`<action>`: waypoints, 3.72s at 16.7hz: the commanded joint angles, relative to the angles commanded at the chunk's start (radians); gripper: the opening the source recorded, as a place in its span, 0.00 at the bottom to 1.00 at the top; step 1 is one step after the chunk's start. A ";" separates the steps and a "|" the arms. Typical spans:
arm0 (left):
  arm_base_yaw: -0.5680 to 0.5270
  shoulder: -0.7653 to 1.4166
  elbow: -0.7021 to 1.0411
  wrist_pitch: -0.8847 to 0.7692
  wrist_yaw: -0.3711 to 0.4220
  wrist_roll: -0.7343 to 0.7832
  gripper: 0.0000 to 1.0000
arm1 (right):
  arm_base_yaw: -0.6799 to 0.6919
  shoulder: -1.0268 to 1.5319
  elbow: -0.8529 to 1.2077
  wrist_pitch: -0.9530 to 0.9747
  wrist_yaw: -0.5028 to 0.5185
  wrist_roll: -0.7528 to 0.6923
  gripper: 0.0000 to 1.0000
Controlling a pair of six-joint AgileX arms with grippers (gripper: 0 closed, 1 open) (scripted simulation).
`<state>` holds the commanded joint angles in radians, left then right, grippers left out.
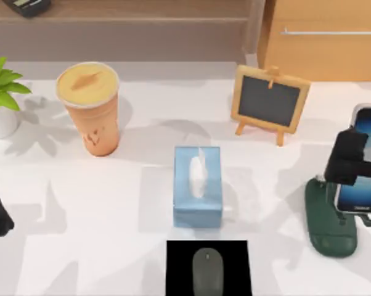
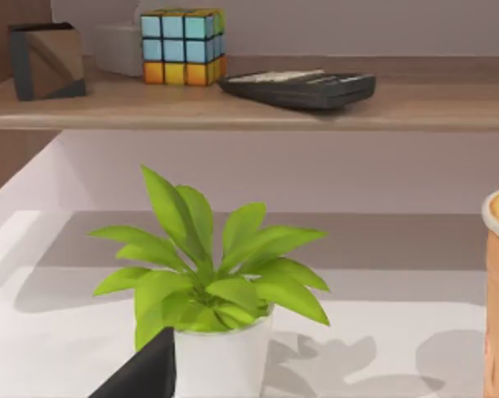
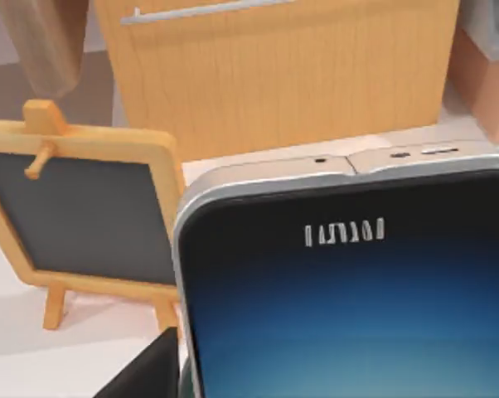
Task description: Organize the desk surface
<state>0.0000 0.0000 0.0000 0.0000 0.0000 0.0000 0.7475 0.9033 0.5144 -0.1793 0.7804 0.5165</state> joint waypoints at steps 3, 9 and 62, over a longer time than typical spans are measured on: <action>0.000 0.000 0.000 0.000 0.000 0.000 1.00 | 0.015 -0.038 -0.006 -0.018 0.049 0.050 1.00; 0.000 0.000 0.000 0.000 0.000 0.000 1.00 | 0.144 -0.050 -0.010 -0.164 0.055 0.066 1.00; -0.317 0.991 0.136 0.703 -0.218 -0.027 1.00 | -0.747 -0.903 -0.514 0.179 -0.780 -0.516 1.00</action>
<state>-0.3173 0.9914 0.1356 0.7034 -0.2184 -0.0267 0.0000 0.0000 0.0000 0.0000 0.0000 0.0000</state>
